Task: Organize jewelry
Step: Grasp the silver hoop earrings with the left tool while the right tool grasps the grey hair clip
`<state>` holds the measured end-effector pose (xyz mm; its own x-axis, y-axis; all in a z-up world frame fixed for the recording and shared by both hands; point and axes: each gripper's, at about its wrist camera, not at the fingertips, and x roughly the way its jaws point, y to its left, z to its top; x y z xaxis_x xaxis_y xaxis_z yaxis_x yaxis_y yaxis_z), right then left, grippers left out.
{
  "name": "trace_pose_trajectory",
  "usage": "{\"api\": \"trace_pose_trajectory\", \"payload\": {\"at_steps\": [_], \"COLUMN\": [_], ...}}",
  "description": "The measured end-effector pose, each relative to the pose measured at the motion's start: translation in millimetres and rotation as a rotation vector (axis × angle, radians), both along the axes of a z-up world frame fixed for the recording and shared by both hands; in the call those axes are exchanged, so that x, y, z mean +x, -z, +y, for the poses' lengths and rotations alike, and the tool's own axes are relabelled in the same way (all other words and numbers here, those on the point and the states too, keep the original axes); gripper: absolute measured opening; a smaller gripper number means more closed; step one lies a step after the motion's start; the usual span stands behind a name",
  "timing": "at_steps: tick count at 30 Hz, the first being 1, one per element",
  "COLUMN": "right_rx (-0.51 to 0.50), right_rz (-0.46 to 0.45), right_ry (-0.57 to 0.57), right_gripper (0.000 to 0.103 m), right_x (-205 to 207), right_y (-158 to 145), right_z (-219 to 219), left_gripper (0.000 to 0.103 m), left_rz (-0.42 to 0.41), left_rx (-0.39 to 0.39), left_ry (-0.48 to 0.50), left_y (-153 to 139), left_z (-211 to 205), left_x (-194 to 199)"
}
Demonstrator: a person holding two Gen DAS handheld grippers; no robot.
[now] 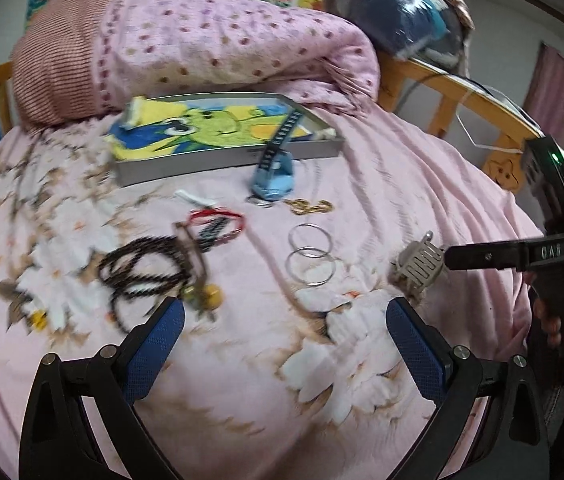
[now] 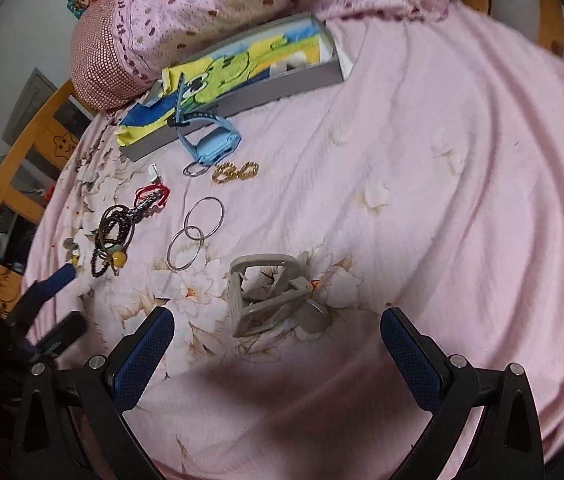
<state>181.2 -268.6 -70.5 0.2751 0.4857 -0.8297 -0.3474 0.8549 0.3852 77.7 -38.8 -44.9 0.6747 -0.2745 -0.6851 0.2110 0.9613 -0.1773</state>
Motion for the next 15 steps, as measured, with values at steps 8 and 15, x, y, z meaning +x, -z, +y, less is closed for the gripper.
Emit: {"api": "trace_pose_trajectory", "payload": {"at_steps": [8, 15], "right_rx": [0.084, 0.115], "right_rz": [0.078, 0.093], "right_ry": [0.043, 0.050], "right_gripper": [0.081, 0.080], "right_x": [18.6, 25.1], "right_y": [19.6, 23.4], "right_z": [-10.8, -14.6], "left_gripper": [0.063, 0.051], "left_rz": [0.023, 0.036], "left_rx": [0.050, 0.104], "left_ry": [0.119, 0.202], "left_y": [21.5, 37.9], "left_z": [-27.0, -45.5], "left_x": [39.8, 63.6]}}
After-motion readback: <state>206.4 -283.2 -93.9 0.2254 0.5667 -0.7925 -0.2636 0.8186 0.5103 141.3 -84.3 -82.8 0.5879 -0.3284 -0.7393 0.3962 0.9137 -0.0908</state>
